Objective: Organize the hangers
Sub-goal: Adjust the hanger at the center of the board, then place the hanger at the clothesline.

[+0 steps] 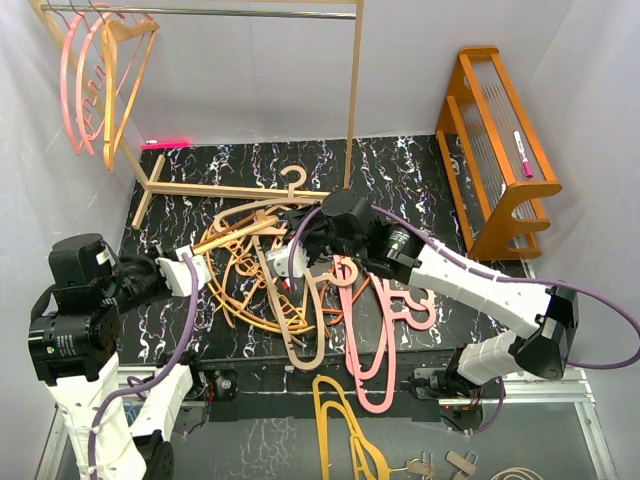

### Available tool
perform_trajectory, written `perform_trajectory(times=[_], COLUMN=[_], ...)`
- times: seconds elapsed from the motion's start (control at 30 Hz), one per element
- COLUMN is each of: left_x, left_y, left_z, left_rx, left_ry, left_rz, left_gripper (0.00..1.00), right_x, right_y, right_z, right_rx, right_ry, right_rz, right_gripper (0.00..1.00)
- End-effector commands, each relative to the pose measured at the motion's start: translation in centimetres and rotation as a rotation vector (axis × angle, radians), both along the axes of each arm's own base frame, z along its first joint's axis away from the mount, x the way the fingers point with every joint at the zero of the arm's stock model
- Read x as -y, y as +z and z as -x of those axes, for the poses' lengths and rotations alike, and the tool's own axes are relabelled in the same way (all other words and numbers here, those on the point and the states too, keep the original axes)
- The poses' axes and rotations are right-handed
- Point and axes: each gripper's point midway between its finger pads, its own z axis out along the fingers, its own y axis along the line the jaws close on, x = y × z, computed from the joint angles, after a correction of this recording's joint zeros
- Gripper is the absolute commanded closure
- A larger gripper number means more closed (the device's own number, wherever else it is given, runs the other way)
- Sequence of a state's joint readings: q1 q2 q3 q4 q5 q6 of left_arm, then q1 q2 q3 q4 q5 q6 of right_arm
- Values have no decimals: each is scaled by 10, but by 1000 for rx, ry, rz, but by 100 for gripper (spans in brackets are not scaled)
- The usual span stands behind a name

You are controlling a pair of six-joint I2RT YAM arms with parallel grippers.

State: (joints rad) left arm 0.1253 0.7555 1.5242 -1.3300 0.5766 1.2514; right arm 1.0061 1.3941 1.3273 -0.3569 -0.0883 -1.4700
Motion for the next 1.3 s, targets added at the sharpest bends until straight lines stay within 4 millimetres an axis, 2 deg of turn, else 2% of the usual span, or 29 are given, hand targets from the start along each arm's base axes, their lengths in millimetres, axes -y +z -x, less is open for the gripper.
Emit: perform_trajectory(times=[0.0,0.03,0.07,0.1,0.13,0.17,0.27,0.37,0.4,0.43,0.5,0.57,0.63,0.8,0.93,1.0,1.13,1.27], left_x=[7,7,8,8,8,9,10,10,10,11,9,6,0,-7,-42,-50,-45,-40], left_y=[30,33,35,37,38,41,47,49,47,45,43,45,55,73,99,112,132,140], left_z=[-18,-19,-19,-19,-20,-20,-19,-17,-16,-14,-13,-15,-20,-23,-38,-40,-49,-67], left_rx=[131,137,143,147,150,158,187,178,164,156,146,140,162,211,344,402,426,426], left_ry=[-19,-15,-12,-7,3,9,39,71,82,88,125,184,272,385,612,658,646,618], left_rz=[44,53,62,72,90,103,148,196,209,219,254,314,399,546,672,743,882,999], left_gripper=[100,100,100,100,100,100,100,100,100,100,100,100,100,100,100,100,100,100], right_x=[-7,-8,-10,-11,-13,-15,-12,5,16,33,67,97,105,96,98,101,104,109], right_y=[7,9,14,20,27,37,73,115,134,153,187,206,205,178,154,140,112,102], right_z=[39,41,42,43,42,40,25,5,-2,-13,-22,-29,-27,-12,-12,-11,-6,-4], right_rx=[-277,-317,-349,-377,-407,-437,-489,-511,-519,-524,-566,-613,-659,-766,-837,-865,-917,-937], right_ry=[99,102,109,109,98,84,26,-4,-10,-21,-42,-65,-70,-41,-87,-106,-121,-143], right_rz=[-83,-104,-128,-159,-201,-251,-418,-608,-701,-796,-1017,-1217,-1254,-1170,-1184,-1203,-1226,-1240], right_gripper=[77,71,60,37,8,2,1,1,1,1,1,1,1,1,1,1,1,1])
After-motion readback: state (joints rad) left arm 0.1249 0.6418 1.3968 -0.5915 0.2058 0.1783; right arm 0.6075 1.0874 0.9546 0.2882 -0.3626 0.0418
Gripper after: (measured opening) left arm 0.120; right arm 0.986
